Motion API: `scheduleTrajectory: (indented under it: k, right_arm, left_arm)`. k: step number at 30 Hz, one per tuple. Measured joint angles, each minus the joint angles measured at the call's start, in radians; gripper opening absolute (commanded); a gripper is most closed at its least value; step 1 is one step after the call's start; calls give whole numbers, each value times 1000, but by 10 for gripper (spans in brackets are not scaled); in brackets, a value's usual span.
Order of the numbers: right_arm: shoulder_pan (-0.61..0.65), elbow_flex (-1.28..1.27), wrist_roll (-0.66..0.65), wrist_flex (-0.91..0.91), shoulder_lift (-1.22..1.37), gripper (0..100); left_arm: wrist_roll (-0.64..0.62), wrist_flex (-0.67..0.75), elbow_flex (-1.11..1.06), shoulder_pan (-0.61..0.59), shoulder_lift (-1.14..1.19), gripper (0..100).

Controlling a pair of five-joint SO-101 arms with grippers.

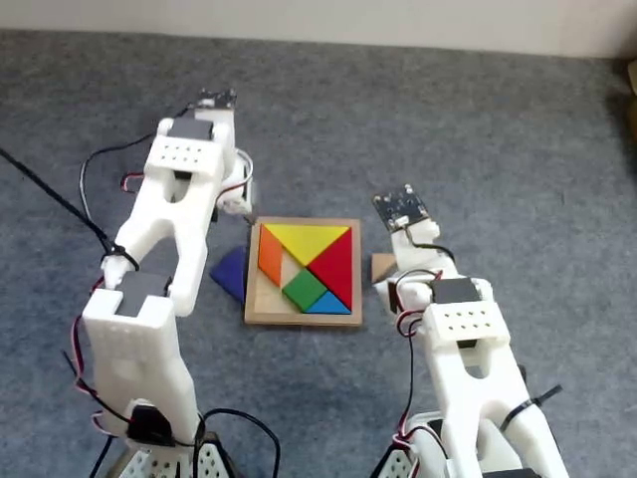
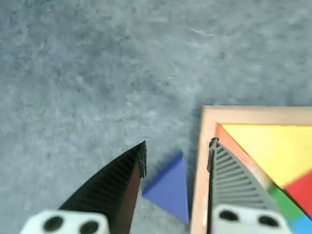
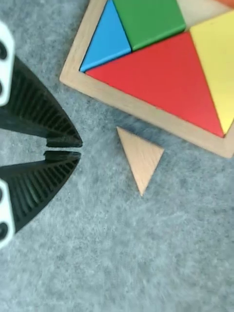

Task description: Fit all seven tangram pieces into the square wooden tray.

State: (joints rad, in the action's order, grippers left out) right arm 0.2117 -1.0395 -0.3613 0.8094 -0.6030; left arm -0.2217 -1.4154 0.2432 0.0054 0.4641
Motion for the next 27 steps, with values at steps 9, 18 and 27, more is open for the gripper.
scheduleTrajectory:
  k: [9, 18, 27]
  right_arm:
    - [-28, 137, 0, 207, 0, 107]
    - [-5, 282, 143, 305, 0, 184]
    - [91, 480, 146, 308, 258, 183]
  left_arm:
    - [15, -215, 133, 23, -224, 211]
    - [71, -181, -187, 3, -517, 213]
    - [110, 152, -709, -155, -735, 210]
